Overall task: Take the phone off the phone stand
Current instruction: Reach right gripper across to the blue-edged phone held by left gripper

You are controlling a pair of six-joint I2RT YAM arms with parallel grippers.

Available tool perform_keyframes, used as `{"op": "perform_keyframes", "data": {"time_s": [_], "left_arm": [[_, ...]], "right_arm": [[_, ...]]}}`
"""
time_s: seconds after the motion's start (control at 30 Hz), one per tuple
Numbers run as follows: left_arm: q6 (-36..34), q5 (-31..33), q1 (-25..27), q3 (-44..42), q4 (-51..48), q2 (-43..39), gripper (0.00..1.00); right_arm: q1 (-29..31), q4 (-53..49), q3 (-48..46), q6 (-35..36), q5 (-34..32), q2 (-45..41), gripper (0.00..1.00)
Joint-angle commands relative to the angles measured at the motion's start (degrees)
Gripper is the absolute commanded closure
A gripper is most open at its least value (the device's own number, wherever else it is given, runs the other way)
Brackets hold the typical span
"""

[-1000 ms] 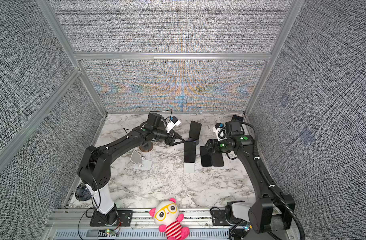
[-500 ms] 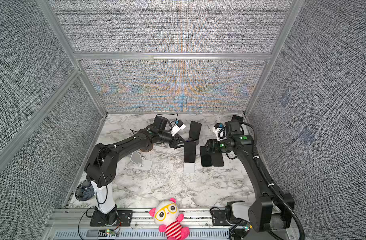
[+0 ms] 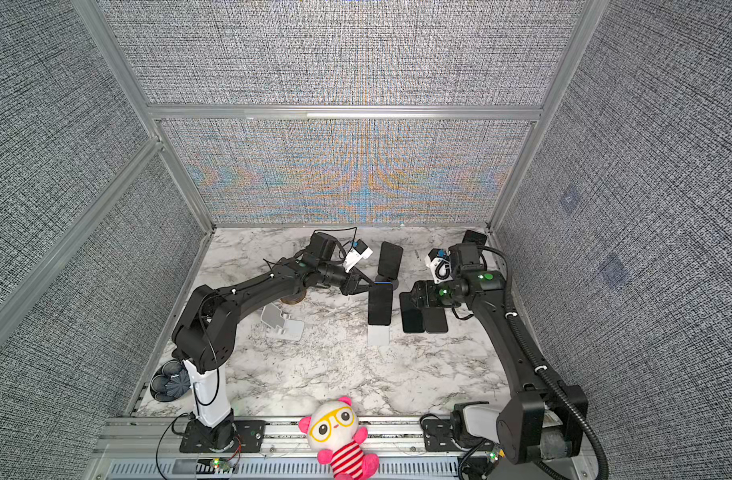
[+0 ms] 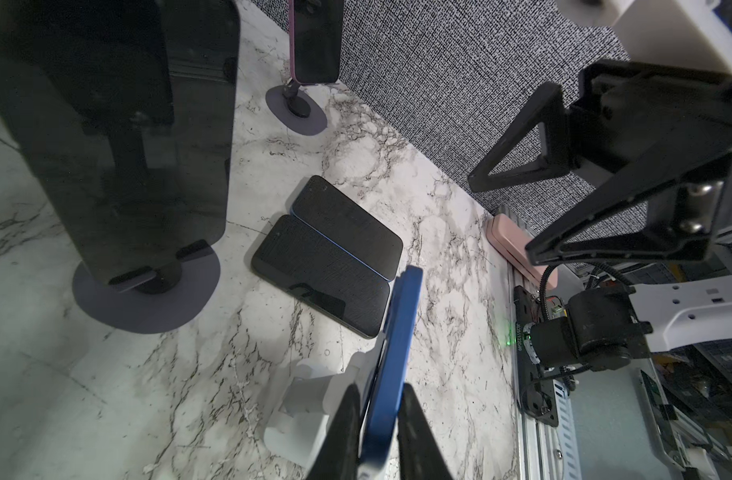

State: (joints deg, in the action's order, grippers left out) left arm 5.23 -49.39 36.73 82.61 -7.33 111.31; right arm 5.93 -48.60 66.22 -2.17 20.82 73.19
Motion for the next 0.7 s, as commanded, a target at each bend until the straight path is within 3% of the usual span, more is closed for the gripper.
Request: {"op": "perform_keyframes", "data": {"time_s": [0.0,0.3,0.57,0.67], "left_arm": [[0.56,0.41,0.01,0.19,1.14,-0.11,0.86],[4.3,1.88,0.01,-0.34,2.57,-2.59,0.94],[15.04,6.14,0.18,-0.35,3.42,-5.74,1.0],[19.68,6.76,0.28,-0.73,4.58,-6.47,1.0]], "right_arm": [[0.0,0.35,-0.21,0.41,-0.35,-0.15,0.2],[1.82,-1.27,0.23,0.71,0.51,-2.65,0.2],[12.0,-0.07,0.03,3.51,-6.62,-5.04,0.19],[14.45,3.09,-0.34,2.67,-6.5,-5.52,0.17]]}}
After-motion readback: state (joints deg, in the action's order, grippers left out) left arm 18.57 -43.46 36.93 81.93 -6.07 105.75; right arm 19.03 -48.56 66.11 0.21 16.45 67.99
